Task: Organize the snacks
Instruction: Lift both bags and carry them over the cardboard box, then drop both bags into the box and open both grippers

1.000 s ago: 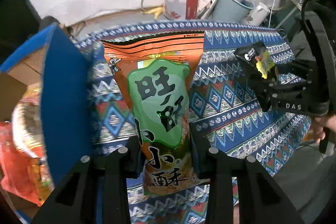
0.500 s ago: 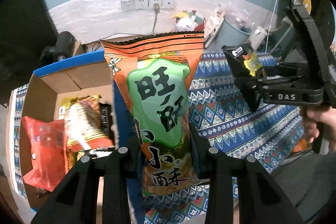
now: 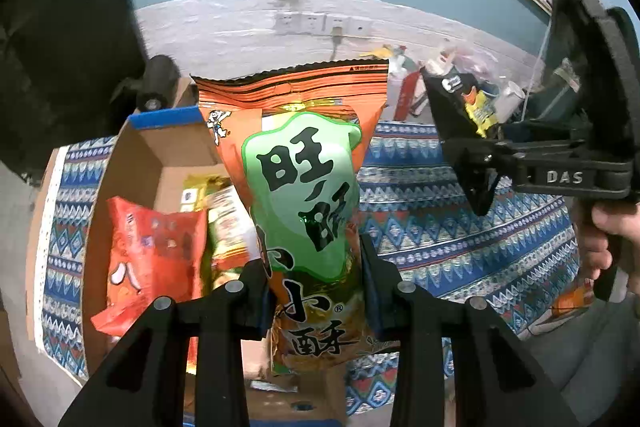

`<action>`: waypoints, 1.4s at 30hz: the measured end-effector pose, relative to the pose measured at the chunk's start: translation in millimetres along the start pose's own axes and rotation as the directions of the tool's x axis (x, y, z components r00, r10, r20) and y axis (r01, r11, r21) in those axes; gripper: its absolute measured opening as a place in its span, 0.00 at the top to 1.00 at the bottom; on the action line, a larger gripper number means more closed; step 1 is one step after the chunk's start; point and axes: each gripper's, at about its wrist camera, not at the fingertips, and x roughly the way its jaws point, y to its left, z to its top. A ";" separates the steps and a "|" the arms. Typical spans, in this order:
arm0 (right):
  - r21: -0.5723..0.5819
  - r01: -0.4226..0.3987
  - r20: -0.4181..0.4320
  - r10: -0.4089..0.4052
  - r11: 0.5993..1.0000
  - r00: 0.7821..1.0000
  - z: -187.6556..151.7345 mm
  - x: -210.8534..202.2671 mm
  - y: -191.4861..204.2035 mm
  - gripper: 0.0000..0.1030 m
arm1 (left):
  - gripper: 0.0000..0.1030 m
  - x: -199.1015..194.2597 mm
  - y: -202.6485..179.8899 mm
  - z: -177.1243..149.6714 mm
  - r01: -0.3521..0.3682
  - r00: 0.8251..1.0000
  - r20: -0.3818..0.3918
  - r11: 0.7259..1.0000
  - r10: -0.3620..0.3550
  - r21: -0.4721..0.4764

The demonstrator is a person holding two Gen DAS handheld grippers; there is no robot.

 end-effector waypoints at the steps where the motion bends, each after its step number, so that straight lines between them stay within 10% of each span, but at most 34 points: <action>1: -0.005 -0.004 0.001 0.004 1.000 1.000 2.4 0.3 4.2 0.40 | 0.65 0.8 4.4 -0.9 -0.006 1.000 -0.001 1.000 0.006 -0.007; 12: -0.062 -0.061 -0.007 0.061 0.996 0.998 32.3 19.4 55.7 0.40 | 0.65 19.7 43.2 -17.7 -0.087 0.995 -0.060 0.994 0.083 -0.063; 22: -0.093 -0.110 -0.026 0.108 0.990 0.994 53.4 40.9 98.9 0.40 | 0.33 21.8 72.5 -21.2 -0.139 0.988 -0.080 0.981 0.129 -0.133; 37: -0.066 -0.171 -0.104 0.164 0.983 0.981 72.2 91.0 130.5 0.39 | 0.23 2.4 119.4 -21.3 -0.192 0.981 -0.064 0.941 0.182 -0.278; 42: -0.064 -0.162 -0.080 0.156 0.985 0.984 76.6 85.9 131.0 0.23 | 0.23 -3.7 117.9 -20.2 -0.196 0.981 -0.055 0.942 0.188 -0.273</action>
